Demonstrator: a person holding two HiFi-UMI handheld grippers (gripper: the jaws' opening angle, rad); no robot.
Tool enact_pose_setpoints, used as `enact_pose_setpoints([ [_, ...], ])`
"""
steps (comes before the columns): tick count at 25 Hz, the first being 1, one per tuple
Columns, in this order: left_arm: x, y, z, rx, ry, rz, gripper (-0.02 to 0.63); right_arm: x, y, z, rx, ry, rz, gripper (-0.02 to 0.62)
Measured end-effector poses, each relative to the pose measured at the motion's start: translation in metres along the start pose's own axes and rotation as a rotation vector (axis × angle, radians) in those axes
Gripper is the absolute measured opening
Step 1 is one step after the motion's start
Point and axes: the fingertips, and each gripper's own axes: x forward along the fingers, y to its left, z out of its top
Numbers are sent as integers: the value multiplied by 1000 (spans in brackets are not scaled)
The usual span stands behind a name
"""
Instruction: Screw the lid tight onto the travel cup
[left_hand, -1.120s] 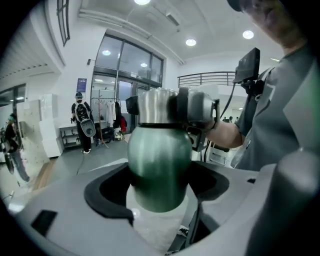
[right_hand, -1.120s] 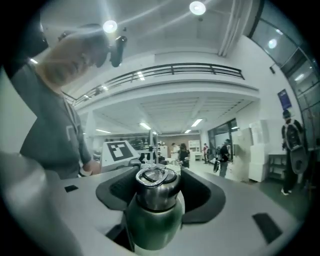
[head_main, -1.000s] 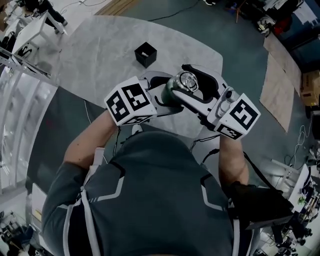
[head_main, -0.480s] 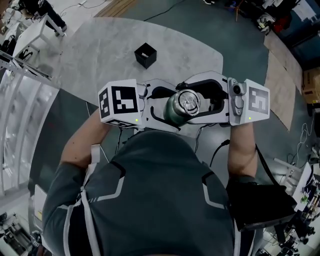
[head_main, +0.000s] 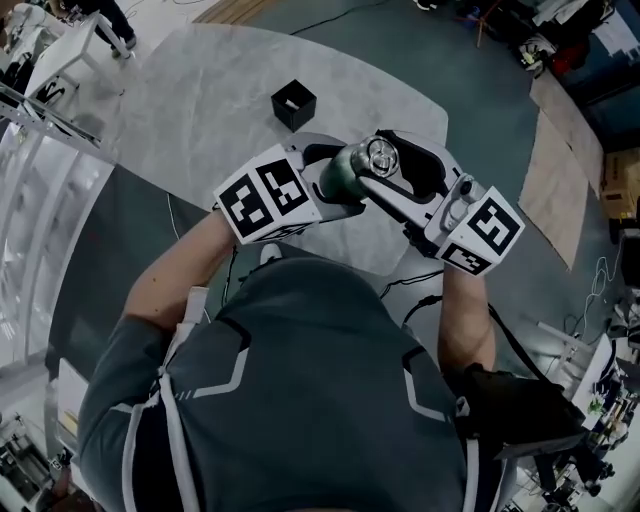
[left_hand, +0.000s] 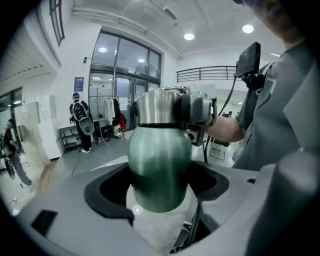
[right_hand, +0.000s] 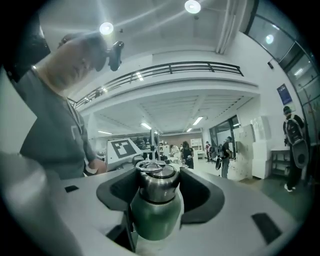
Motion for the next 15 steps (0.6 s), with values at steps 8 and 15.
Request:
enact_pose_setpoints([
  [8, -19, -50, 23, 24, -148, -322, 368, -23, 47, 22, -74, -12, 421, 304],
  [15, -20, -71, 27, 85, -135, -408, 368, -26, 68, 21, -101, 40, 612, 279],
])
